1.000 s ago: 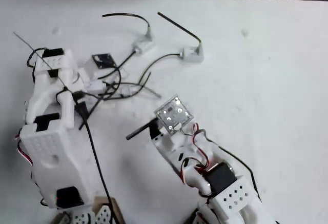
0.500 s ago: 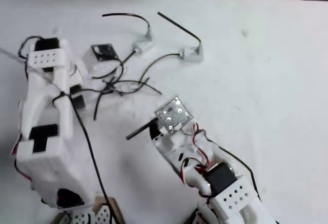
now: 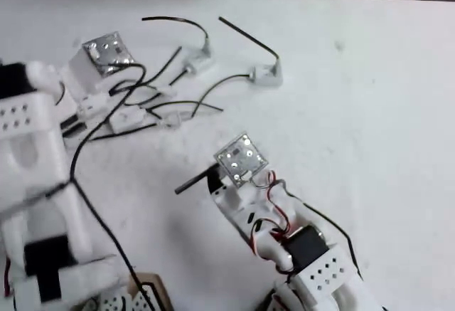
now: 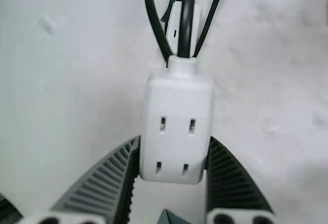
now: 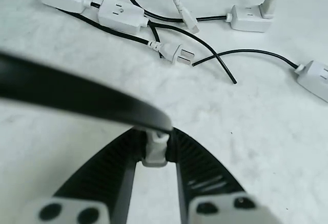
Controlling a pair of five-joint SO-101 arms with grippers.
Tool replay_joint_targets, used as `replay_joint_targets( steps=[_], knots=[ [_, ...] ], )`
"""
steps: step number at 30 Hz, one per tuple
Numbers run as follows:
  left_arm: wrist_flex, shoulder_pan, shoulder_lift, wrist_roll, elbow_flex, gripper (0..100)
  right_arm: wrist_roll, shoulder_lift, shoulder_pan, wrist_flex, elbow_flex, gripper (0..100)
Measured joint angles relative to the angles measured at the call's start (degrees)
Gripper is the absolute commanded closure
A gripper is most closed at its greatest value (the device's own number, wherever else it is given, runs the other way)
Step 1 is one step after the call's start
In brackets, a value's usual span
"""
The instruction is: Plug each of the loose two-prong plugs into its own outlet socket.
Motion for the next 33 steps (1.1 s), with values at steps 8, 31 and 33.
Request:
replay_joint_targets(
  steps=[8, 31, 33],
  knots=[
    [1.41, -0.09, -13.01, 1.41, 3.16, 98, 0.00, 0.00, 4.48, 0.00, 0.00, 98.1],
    [-35.16, 29.89, -13.63, 32.53, 60.66, 85, 0.09, -0.09, 22.07, 0.00, -4.66, 98.1],
    [-37.10, 29.89, -13.63, 34.73, 62.15, 75, 0.09, -0.09, 22.07, 0.00, -4.66, 98.1]
  ],
)
